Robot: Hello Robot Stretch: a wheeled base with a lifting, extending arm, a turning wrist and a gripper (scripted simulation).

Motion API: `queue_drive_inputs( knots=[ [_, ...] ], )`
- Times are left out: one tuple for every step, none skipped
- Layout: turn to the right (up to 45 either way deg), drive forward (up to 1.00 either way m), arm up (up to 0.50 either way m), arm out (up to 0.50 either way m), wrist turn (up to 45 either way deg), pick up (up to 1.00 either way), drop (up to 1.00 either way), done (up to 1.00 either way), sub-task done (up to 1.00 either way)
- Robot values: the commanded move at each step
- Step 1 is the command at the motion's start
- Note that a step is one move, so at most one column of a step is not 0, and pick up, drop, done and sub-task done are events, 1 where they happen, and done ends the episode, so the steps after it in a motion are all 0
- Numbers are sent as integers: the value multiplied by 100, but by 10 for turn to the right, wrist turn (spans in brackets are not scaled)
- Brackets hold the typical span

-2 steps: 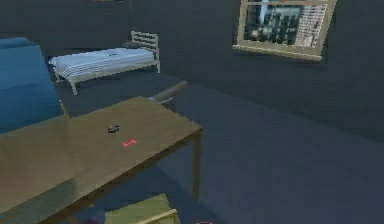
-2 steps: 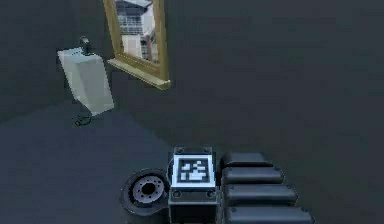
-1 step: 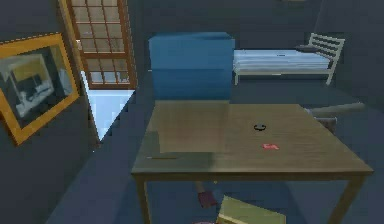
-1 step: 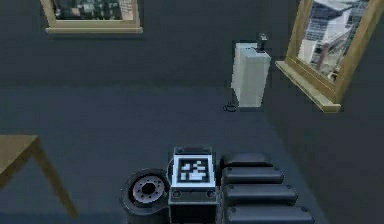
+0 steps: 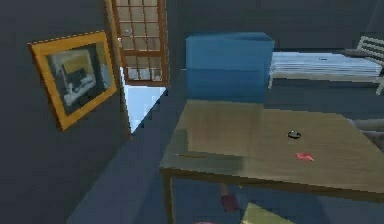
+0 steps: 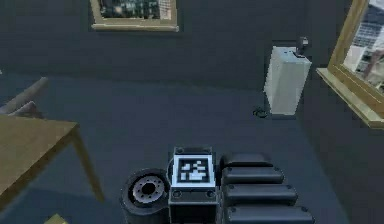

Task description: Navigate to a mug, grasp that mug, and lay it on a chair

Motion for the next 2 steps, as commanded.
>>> queue_drive_inputs(
  knots=[
    [450, 0, 0, 0, 0, 0, 0, 0, 0],
    [30, 0, 0, 0, 0, 0, 0, 0, 0]
  ],
)
